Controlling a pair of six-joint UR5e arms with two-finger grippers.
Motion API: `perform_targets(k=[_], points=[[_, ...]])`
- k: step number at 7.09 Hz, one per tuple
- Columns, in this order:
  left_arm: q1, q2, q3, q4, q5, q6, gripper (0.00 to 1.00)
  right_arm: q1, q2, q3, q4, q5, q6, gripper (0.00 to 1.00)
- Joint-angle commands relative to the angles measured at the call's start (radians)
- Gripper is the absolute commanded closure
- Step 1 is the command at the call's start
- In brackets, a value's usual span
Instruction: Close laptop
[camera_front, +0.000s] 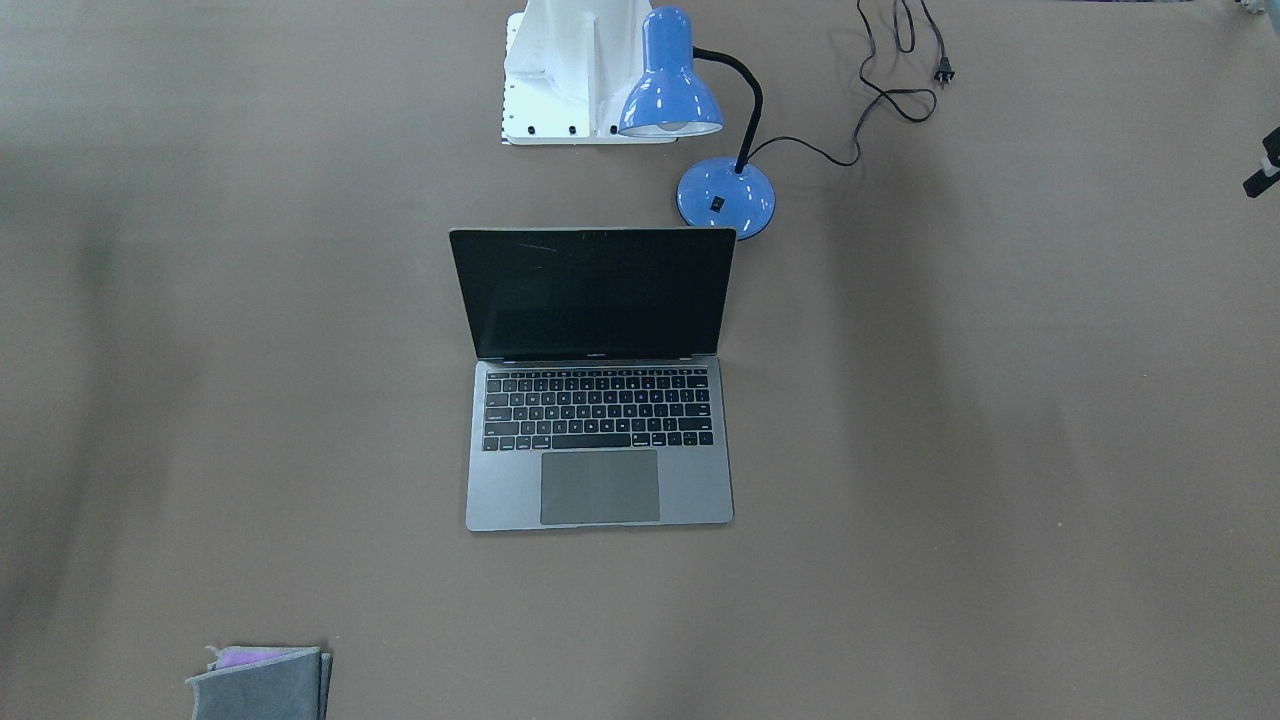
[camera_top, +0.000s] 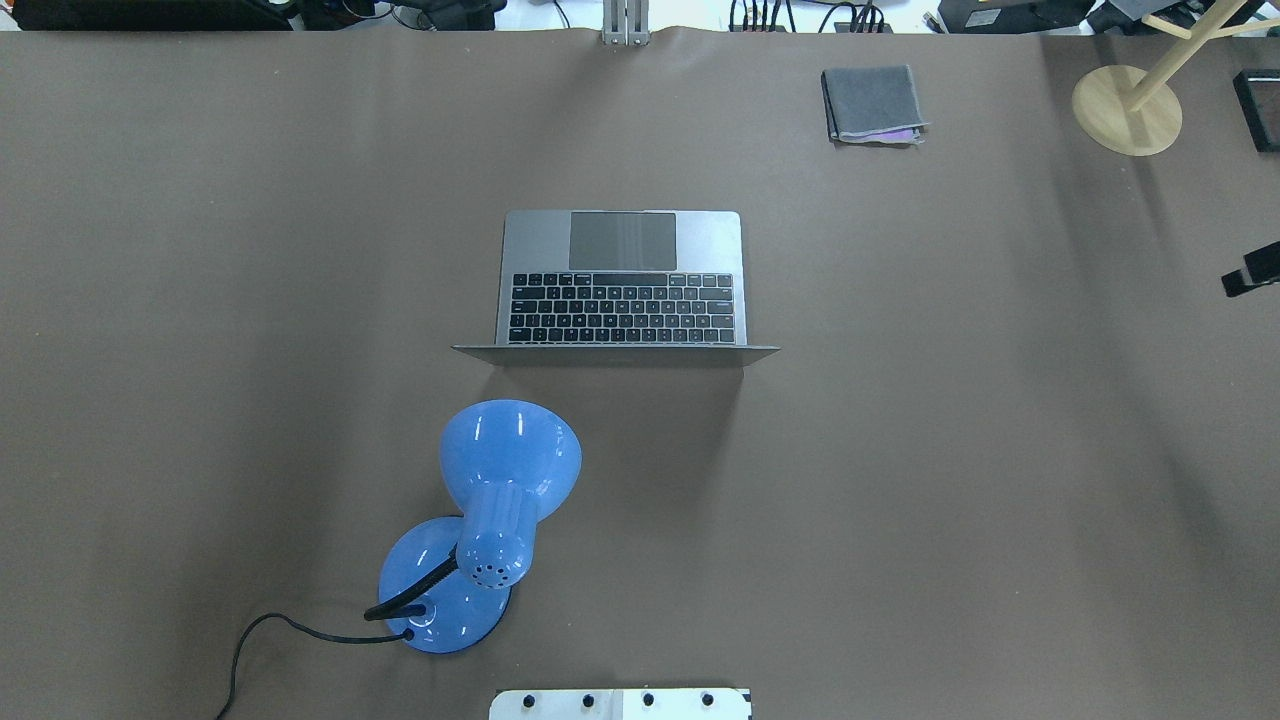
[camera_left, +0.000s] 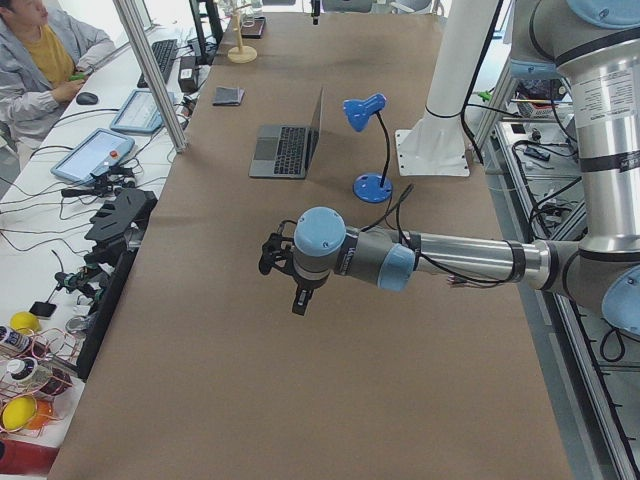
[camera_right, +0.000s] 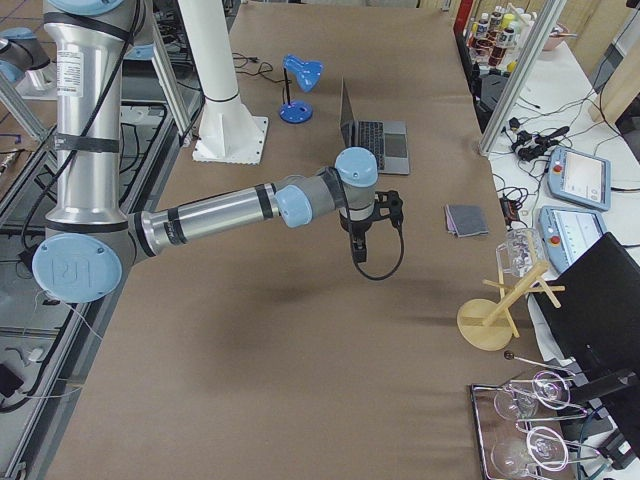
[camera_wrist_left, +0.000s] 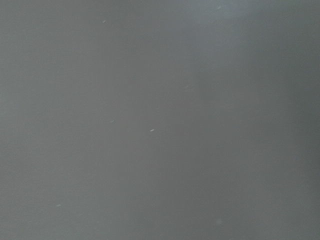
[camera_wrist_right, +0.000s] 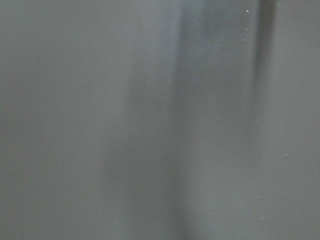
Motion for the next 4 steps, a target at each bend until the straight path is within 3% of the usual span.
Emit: perform_targets(k=[1, 2, 3, 4], points=[[0.158, -0.067, -0.121, -0.023, -0.016, -0.402, 0.9, -0.235, 0.043, 0.136, 0.12, -0.108, 0.446, 0.46], [0.244, -0.104, -0.175, -0.023, -0.013, -0.571, 1.0, -0.326, 0.105, 0.172, 0.12, -0.143, 0.598, 0.89], [0.345, -0.183, -0.197, -0.023, -0.008, -0.755, 1.0, -0.409, 0.16, 0.187, 0.119, -0.184, 0.709, 1.0], [0.446, -0.252, -0.231, -0.024, 0.045, -0.88, 1.0, -0.505, 0.249, 0.187, 0.106, -0.259, 0.833, 1.0]])
